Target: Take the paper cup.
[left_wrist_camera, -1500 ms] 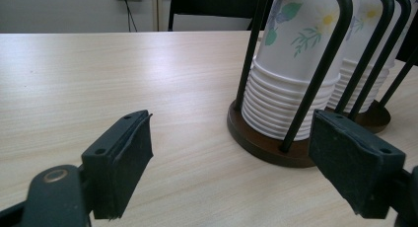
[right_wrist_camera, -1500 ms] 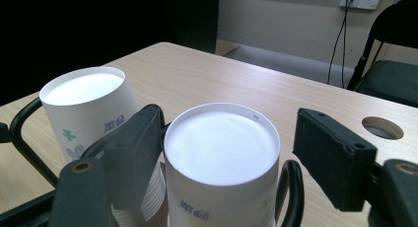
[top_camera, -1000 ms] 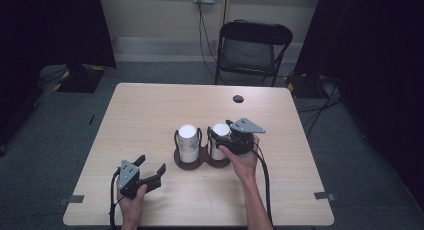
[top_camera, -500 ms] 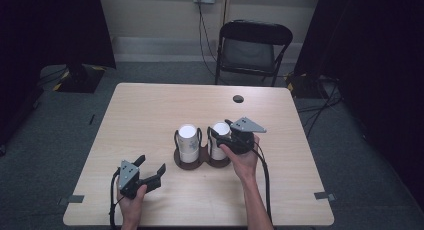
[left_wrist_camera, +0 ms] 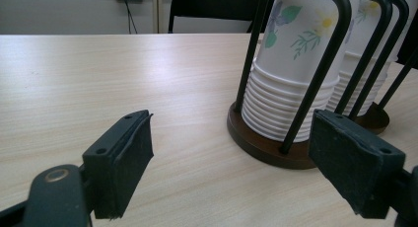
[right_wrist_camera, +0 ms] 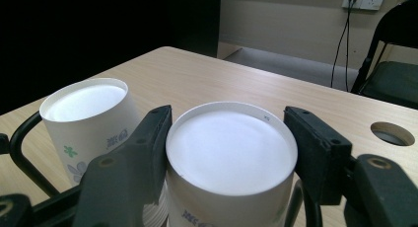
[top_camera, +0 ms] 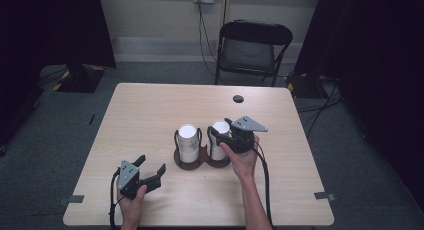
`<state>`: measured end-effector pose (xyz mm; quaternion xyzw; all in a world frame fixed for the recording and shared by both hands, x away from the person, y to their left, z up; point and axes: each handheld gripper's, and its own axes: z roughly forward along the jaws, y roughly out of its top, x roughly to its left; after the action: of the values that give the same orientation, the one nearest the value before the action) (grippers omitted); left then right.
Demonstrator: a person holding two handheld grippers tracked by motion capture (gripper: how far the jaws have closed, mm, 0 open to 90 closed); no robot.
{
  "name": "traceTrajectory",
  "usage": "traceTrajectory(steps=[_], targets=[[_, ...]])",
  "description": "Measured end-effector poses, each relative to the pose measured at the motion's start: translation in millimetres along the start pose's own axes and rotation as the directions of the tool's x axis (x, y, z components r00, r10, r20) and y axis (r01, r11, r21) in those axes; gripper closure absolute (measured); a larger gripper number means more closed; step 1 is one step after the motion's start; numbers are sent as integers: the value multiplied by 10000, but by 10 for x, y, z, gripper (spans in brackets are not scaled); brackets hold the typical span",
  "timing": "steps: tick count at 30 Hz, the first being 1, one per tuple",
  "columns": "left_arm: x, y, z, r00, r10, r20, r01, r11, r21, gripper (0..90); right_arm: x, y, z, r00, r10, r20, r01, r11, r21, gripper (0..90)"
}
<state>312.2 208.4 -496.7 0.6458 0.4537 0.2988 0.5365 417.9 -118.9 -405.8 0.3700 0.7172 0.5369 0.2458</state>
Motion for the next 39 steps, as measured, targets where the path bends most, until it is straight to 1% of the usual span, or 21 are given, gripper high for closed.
traceTrajectory(steps=[11, 12, 19, 20, 26, 29, 36, 37, 38, 39], targets=[[-5, 1, 2, 10000, 48, -38, -48, 10000, 43, 173, -18, 68, -68, 9998, -177, 104, 178, 9998, -77, 377], [0, 3, 7, 10000, 25, 53, -25, 10000, 85, 174, -22, 89, -83, 9999, -66, 97, 67, 9999, -124, 377], [-4, 6, 12, 9999, 76, 71, -77, 9999, 146, 178, -24, 134, -120, 10000, -57, 33, 58, 9997, -234, 378], [-4, 6, 13, 10000, 73, 61, -74, 9999, 151, 178, -33, 144, -136, 10000, 51, -10, -51, 9993, -381, 378], [0, 6, 13, 9999, 40, 102, -41, 9999, 136, 177, -24, 166, -146, 10000, 57, 23, -57, 9993, -374, 379], [-8, 5, 11, 9998, 135, 162, -136, 9998, 120, 175, -30, 190, -167, 10000, 89, -35, -91, 9991, -419, 379], [-13, 6, 13, 9998, 165, 112, -167, 9997, 163, 175, -37, 219, -185, 9998, 180, -67, -183, 9987, -480, 379], [-13, 6, 13, 9998, 161, 126, -163, 9997, 164, 175, -35, 226, -189, 9997, 213, -74, -216, 9985, -507, 380], [-3, 2, 4, 9993, 170, 332, -172, 9998, 44, 175, -31, 248, -192, 9998, 194, -31, -196, 9986, -499, 379], [-3, 2, 4, 9993, 170, 332, -172, 9998, 44, 175, -31, 248, -192, 9998, 194, -31, -196, 9986, -499, 379]])
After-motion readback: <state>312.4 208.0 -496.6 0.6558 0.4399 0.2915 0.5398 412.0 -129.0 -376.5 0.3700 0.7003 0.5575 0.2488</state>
